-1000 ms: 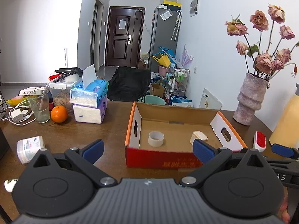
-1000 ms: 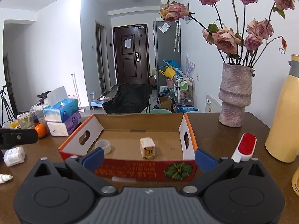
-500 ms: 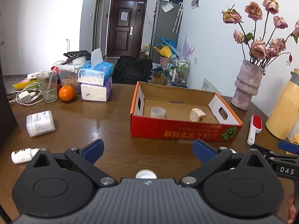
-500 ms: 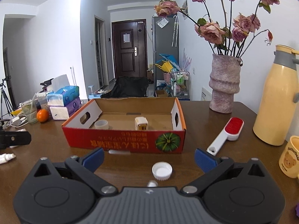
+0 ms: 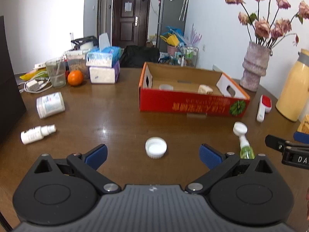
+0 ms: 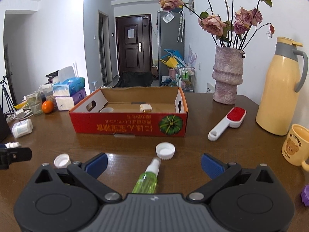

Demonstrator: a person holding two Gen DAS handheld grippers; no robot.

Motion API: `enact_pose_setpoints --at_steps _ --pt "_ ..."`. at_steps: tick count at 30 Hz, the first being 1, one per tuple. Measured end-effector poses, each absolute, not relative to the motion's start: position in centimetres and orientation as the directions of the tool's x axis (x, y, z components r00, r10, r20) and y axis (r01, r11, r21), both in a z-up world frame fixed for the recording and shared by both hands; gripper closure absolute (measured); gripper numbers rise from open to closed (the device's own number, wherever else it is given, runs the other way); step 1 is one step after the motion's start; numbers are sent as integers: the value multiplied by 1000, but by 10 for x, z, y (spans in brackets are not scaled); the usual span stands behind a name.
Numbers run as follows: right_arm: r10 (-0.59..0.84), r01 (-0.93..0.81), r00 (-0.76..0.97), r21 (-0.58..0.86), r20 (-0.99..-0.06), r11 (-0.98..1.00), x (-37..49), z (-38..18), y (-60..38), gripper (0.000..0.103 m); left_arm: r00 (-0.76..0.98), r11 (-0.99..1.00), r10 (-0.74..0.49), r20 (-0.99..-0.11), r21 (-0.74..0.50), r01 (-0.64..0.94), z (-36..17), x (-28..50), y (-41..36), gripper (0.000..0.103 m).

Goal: Organize rigid objects
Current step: 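Withdraw both tools from the box and move toward the bottle caps, then grasp the blue bottle cap with the left tool while the right tool grasps a white cap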

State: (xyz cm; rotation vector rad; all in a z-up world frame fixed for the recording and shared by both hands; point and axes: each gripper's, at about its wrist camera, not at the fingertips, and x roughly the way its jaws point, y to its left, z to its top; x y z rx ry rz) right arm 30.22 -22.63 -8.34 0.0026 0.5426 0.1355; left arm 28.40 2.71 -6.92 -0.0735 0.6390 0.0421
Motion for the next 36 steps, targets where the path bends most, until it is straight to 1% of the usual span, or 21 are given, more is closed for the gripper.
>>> enact_pose_setpoints --at_steps 14,17,20,25,26,27,28,36 --pt "128 -127 826 39 -549 991 280 -100 -230 0 740 999 24 -673 -11 -43 -109 262 13 0" --pt "127 -124 826 42 -550 991 278 -101 -232 0 724 999 46 -688 21 -44 -121 262 5 0" --pt "128 -125 823 43 -553 991 278 -102 -233 0 710 999 53 -702 34 -42 -131 264 0 4" --pt "128 -125 819 44 -559 991 280 -105 -234 0 709 997 75 -701 49 -58 -139 267 -3 18" --pt "129 -125 818 45 -561 991 280 -106 -234 0 709 997 76 -702 48 -60 -141 268 -4 25" --pt "129 -125 817 46 -562 991 281 -106 -234 0 707 997 73 -704 45 -57 -142 269 -3 41" --pt "130 -126 816 46 -563 991 281 -107 -234 0 704 998 66 -707 40 -53 -143 270 -3 48" --pt "134 -135 803 41 -581 990 298 -114 -232 0 741 998 54 -670 19 -55 -130 276 3 49"
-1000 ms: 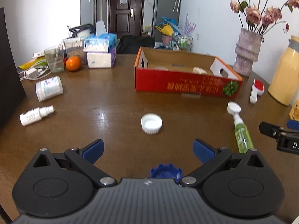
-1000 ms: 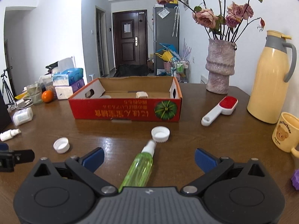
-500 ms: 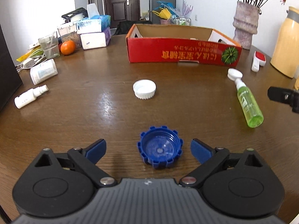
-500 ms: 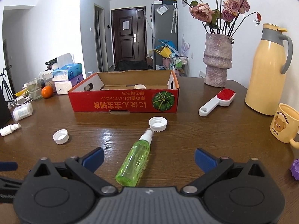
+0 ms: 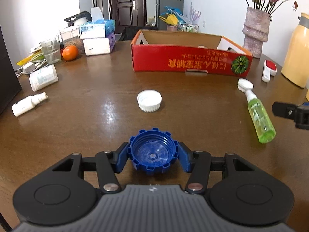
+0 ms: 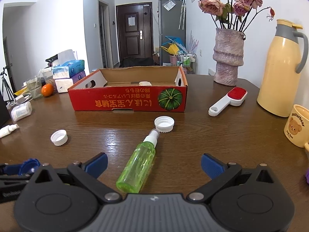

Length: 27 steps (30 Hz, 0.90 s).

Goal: Organize rigid objects
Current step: 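Grasp the blue bottle cap with the left tool while the right tool grasps a white cap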

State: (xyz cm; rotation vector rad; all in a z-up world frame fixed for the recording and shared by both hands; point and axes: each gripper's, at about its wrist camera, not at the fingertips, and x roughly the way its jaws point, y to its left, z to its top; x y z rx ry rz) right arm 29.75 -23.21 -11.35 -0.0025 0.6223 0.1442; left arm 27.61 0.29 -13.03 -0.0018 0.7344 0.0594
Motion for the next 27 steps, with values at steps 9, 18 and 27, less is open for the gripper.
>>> enact_pose_setpoints --at_steps 9,18,27 --pt "126 -123 790 47 -600 991 337 -117 -238 0 766 997 69 -639 22 -71 -115 293 6 49" --pt "130 -102 774 81 -620 992 385 -118 -244 4 772 996 77 -631 18 -86 -108 308 10 49" --pt "129 -83 742 100 -658 992 425 -135 -242 15 768 995 89 -634 14 -103 -107 320 15 49"
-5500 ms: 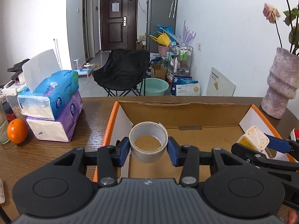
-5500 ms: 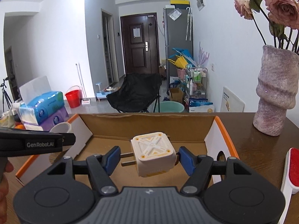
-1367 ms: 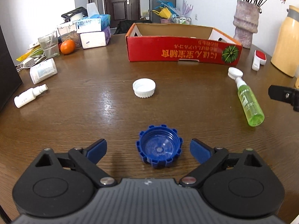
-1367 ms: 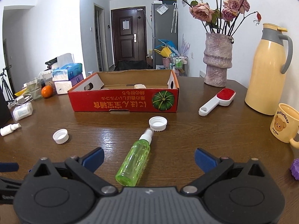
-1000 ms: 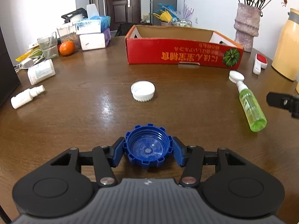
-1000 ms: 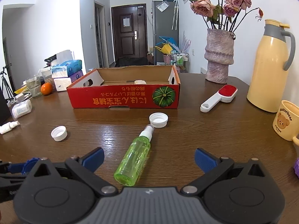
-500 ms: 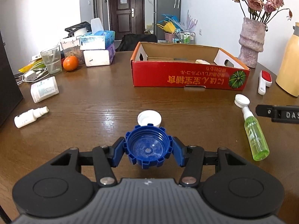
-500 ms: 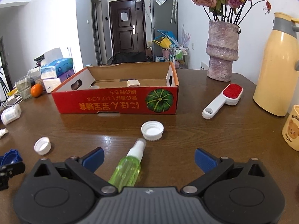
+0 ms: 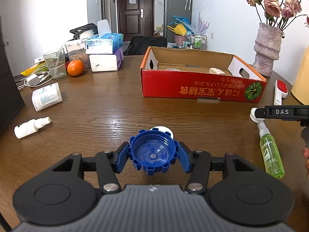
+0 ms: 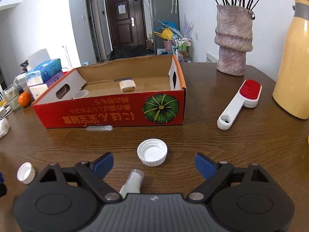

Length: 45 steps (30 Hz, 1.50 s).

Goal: Organize rigid objects
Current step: 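Grasp the blue bottle cap with the left tool while the right tool grasps a white cap, then carry the blue cap and white cap over the red box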

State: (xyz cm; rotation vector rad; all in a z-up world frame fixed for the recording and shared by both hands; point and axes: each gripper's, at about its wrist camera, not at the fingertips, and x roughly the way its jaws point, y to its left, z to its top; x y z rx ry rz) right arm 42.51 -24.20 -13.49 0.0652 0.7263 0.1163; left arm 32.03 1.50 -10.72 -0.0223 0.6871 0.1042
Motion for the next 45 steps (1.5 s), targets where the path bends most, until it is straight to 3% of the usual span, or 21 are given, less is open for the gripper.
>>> enact_pose_setpoints --at_steps 11,12,15,45 --pt "119 -59 725 111 -679 992 454 -158 -238 31 765 993 95 -638 11 -114 -109 325 20 49" --pt "112 -58 729 101 -675 993 453 -158 -237 35 764 993 96 -638 11 -116 -109 325 20 49" --pt "114 -60 734 104 -670 993 451 -156 -238 63 763 993 97 -639 9 -119 -109 327 21 49" --pt "189 -145 825 125 -533 982 391 -113 -235 64 786 994 89 -612 10 -105 -93 331 15 49"
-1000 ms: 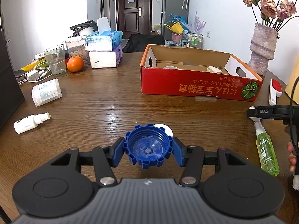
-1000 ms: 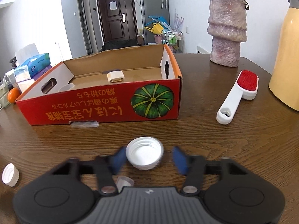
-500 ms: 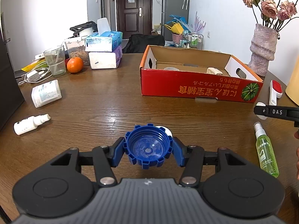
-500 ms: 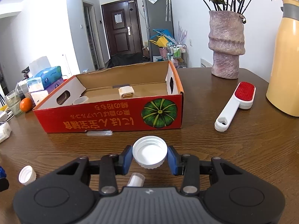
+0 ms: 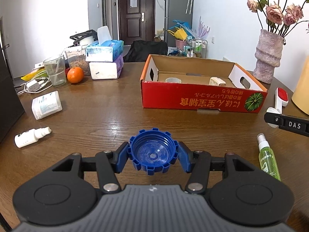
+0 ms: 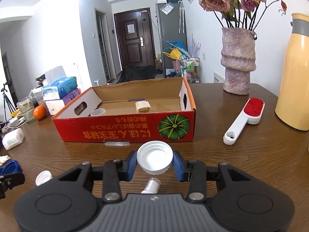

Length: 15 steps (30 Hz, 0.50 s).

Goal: Organize rigid objects
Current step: 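Carry the blue cap and white cap over the red box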

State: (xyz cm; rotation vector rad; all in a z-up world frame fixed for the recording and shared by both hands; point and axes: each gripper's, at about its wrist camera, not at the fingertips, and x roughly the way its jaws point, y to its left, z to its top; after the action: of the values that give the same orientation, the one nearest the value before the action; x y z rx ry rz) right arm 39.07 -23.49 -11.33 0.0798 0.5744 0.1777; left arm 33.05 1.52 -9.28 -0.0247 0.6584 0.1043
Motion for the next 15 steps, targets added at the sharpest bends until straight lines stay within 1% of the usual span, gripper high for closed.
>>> enact_pose_setpoints --at_steps 15 --pt "224 -192 854 114 -470 975 382 -85 -225 64 821 997 68 -567 4 -80 -66 346 7 49"
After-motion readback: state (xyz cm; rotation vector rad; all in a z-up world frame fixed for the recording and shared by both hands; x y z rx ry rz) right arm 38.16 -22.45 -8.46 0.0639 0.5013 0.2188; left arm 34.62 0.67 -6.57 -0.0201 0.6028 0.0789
